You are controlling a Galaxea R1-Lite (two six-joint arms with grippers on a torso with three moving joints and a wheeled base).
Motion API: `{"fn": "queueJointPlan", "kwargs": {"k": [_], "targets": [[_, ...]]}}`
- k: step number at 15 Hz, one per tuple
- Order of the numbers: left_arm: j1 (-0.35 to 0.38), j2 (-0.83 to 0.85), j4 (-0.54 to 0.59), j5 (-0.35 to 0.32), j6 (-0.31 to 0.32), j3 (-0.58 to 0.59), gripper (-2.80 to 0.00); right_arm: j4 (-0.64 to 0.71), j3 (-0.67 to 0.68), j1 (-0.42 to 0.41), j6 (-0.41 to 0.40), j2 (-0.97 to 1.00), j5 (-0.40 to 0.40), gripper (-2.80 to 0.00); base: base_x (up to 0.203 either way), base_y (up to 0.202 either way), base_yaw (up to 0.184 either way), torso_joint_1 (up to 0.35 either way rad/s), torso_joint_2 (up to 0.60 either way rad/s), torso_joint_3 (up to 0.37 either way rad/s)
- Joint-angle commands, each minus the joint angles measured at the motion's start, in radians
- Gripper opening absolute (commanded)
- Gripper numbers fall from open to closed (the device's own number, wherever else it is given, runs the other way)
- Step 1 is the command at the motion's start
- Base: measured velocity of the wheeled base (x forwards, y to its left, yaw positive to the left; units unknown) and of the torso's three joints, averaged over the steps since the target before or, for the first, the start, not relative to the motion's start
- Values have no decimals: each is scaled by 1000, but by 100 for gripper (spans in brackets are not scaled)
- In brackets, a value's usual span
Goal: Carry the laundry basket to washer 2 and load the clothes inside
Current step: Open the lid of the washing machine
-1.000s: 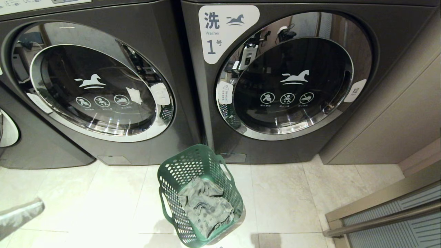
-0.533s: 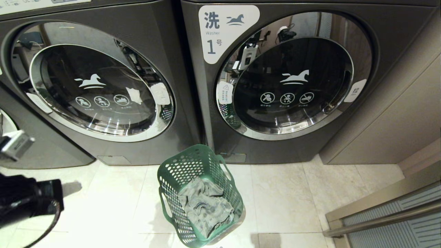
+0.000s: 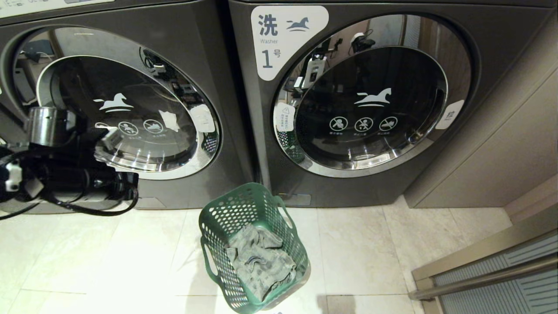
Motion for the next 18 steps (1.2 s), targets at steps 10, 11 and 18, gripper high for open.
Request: {"fn": "queueJointPlan", "kwargs": {"k": [10, 11, 18], "targets": [[-27, 271, -487, 106, 11, -101, -280, 1, 0, 0, -1, -1, 0, -280, 0, 0, 0, 0, 0, 0], [-35, 303, -524, 106, 10, -96, -280, 1, 0, 0, -1, -1, 0, -280, 0, 0, 0, 0, 0, 0], [-60, 379, -569, -29, -73, -114, -280, 1, 0, 0, -1, -1, 0, -280, 0, 0, 0, 0, 0, 0]]}}
